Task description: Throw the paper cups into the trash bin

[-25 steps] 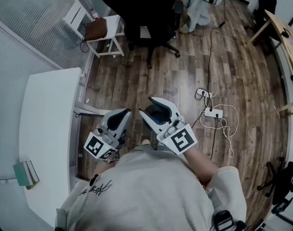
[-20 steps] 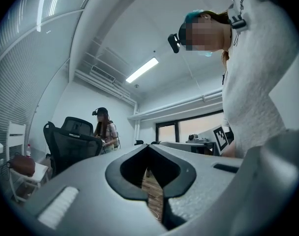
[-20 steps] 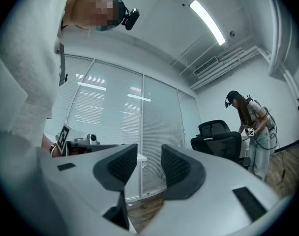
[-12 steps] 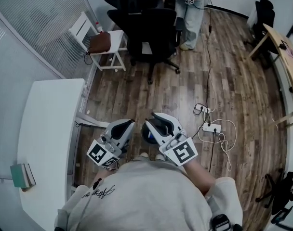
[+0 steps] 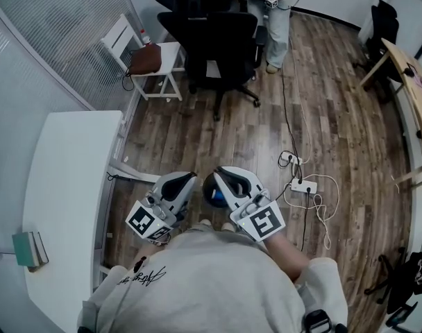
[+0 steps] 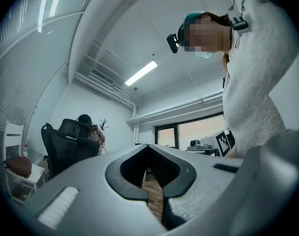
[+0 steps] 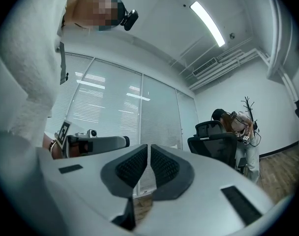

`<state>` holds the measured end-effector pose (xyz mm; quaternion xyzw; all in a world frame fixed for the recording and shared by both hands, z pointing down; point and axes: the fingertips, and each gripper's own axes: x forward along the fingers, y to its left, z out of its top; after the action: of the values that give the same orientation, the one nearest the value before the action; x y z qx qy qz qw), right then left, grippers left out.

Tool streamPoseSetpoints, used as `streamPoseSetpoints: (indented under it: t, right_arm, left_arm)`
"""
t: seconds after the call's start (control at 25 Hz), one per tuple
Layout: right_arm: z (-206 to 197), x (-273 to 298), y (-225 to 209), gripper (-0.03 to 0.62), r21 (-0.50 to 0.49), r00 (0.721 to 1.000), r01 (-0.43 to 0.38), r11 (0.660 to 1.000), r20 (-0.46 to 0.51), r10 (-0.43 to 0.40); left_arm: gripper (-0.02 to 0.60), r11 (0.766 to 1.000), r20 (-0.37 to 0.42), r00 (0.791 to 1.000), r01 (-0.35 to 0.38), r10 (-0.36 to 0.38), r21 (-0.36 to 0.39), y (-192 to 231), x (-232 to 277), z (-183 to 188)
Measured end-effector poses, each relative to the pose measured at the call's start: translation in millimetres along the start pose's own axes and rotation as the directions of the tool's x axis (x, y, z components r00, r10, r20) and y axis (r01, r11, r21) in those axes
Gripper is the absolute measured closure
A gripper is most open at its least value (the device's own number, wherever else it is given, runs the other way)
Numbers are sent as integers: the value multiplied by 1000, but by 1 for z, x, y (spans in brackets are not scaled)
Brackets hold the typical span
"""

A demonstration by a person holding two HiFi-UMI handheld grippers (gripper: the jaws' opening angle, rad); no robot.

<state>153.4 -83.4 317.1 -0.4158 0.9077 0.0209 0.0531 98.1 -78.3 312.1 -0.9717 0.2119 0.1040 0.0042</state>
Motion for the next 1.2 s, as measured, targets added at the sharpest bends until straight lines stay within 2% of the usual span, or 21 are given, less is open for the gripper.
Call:
streamPoseSetpoints:
  t: [0.48,0.72,1.2]
  right_arm:
    - [-1,4,-1,585,1,1000,5,1000,-13,-5]
    - [2,3,2,585,-14,1000,-24,1000,-2,24]
    - [-5,1,2,585,-5,1000,-29,1000,-6,29]
  left_arm:
    - [578,1000,15,1000,14,-14,-21,0,4,4]
    - [578,1000,10,1000,12,-12,-19,2,5,3]
    - [578,1000,-23,1000,-16,15,-19,2,3,-8]
